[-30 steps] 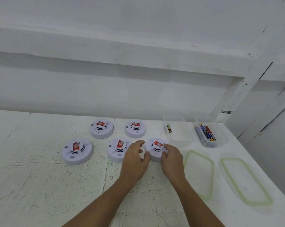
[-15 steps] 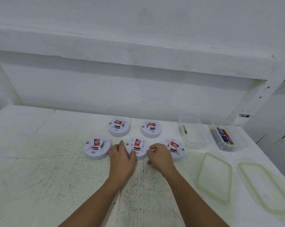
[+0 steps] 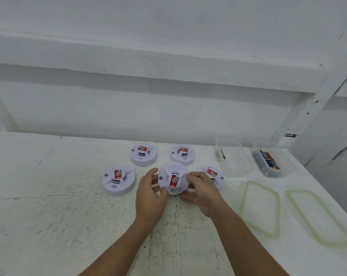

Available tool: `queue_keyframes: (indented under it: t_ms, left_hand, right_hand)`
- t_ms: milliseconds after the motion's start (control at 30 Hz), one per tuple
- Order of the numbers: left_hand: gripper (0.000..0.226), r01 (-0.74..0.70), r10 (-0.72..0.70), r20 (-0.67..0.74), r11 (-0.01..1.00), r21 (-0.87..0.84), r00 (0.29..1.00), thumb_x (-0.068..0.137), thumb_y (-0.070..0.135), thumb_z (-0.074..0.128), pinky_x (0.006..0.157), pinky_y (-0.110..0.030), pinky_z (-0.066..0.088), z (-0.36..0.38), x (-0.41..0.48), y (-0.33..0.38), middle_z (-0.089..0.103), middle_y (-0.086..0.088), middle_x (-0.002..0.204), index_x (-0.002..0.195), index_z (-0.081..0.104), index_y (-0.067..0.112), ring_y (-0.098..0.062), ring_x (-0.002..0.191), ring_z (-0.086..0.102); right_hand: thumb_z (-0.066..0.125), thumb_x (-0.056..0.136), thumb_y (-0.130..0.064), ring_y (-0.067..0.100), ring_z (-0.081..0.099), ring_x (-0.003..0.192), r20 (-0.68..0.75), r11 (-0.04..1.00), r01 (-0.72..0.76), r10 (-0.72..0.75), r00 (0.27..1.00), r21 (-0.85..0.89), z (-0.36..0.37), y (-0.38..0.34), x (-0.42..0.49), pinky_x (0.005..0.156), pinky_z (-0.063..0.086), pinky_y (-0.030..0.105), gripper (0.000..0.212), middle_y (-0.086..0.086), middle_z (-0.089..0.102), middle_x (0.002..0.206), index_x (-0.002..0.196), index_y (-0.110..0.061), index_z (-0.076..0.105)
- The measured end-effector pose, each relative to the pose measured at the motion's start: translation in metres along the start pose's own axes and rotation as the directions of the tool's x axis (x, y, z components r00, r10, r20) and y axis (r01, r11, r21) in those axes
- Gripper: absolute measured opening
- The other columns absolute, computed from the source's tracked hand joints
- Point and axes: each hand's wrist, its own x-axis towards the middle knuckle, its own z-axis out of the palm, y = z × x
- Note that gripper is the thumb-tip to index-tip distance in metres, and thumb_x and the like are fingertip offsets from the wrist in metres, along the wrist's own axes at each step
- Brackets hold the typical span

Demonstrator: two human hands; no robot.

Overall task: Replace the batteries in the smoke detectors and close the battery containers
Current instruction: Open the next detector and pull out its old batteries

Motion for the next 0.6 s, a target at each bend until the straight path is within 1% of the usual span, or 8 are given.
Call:
queue_keyframes:
  t_ms: [100,200,267,333,400,467,533,600]
  left_hand:
    - [0.048,0.004,-0.002,0.034,0.997,-0.074,0.999,0.091,0.012,0.059,0.069,-0.002,0.044,-0.003,-0.009,0.005,0.059,0.004,0.113,0.136,0.047,0.025,0.000,0.100,0.058]
    - [0.024,-0.028,0.033,0.048,0.995,-0.096,0.998,0.094,0.026,0.056,0.070,0.001,0.041,-0.007,-0.020,0.013,0.060,0.009,0.103,0.117,0.058,0.033,0.015,0.093,0.055]
    - [0.013,-0.015,0.023,0.067,0.992,-0.122,0.998,0.092,0.034,0.056,0.068,-0.005,0.044,-0.009,-0.025,0.016,0.064,0.012,0.097,0.104,0.062,0.033,0.011,0.087,0.059]
    - [0.011,0.007,0.006,0.089,0.989,-0.144,0.996,0.090,0.037,0.058,0.064,-0.009,0.046,-0.011,-0.029,0.017,0.069,0.012,0.087,0.096,0.062,0.029,0.005,0.079,0.063]
    - [0.011,0.027,-0.009,0.117,0.988,-0.154,0.993,0.087,0.036,0.062,0.060,-0.008,0.046,-0.014,-0.033,0.016,0.069,0.012,0.085,0.093,0.062,0.027,0.004,0.075,0.065]
    - [0.014,0.043,-0.020,0.158,0.989,-0.140,0.987,0.085,0.035,0.066,0.061,-0.008,0.047,-0.017,-0.035,0.014,0.069,0.013,0.088,0.095,0.061,0.026,0.005,0.077,0.065]
    - [0.016,0.053,-0.029,0.194,0.991,-0.121,0.981,0.082,0.032,0.071,0.062,-0.008,0.048,-0.023,-0.035,0.011,0.070,0.011,0.088,0.094,0.062,0.027,0.004,0.078,0.066]
    - [0.022,0.076,-0.044,0.247,0.990,-0.123,0.968,0.077,0.027,0.078,0.066,-0.010,0.051,-0.032,-0.035,0.005,0.072,0.007,0.088,0.094,0.064,0.025,0.000,0.081,0.068]
  right_hand:
    - [0.055,0.094,-0.018,0.030,0.068,0.076,-0.020,0.999,0.040,-0.040,0.999,0.003,-0.010,0.002,-0.011,0.079,0.056,0.042,0.013,0.013,0.064,0.105,0.103,-0.009,0.051]
    - [0.059,0.092,-0.019,0.028,0.066,0.074,0.000,0.998,0.061,-0.061,0.998,0.002,-0.022,0.007,-0.022,0.081,0.056,0.042,0.010,0.014,0.063,0.107,0.094,-0.011,0.052]
    - [0.059,0.091,-0.016,0.027,0.066,0.079,0.023,0.996,0.082,-0.083,0.996,0.016,-0.029,0.011,-0.029,0.081,0.056,0.039,0.010,0.014,0.059,0.103,0.089,-0.011,0.052]
    - [0.060,0.090,-0.014,0.026,0.064,0.086,0.032,0.992,0.123,-0.122,0.992,-0.025,-0.035,0.015,-0.036,0.085,0.055,0.039,0.010,0.013,0.055,0.097,0.087,-0.009,0.052]
    - [0.062,0.089,-0.014,0.023,0.061,0.086,0.047,0.982,0.163,-0.159,0.986,-0.100,-0.041,0.020,-0.042,0.089,0.053,0.041,0.011,0.014,0.053,0.092,0.085,-0.008,0.054]
    - [0.066,0.086,-0.016,0.019,0.060,0.085,0.068,0.966,0.201,-0.193,0.979,-0.163,-0.042,0.024,-0.049,0.089,0.053,0.041,0.012,0.011,0.056,0.092,0.082,-0.010,0.057]
    - [0.069,0.083,-0.021,0.012,0.062,0.083,0.087,0.919,0.260,-0.245,0.966,-0.296,-0.044,0.028,-0.054,0.085,0.053,0.036,0.010,0.002,0.063,0.096,0.083,-0.014,0.061]
    - [0.070,0.082,-0.020,0.005,0.066,0.082,0.110,0.878,0.276,-0.253,0.961,-0.391,-0.043,0.033,-0.058,0.077,0.047,0.027,0.008,-0.007,0.068,0.098,0.088,-0.019,0.064]
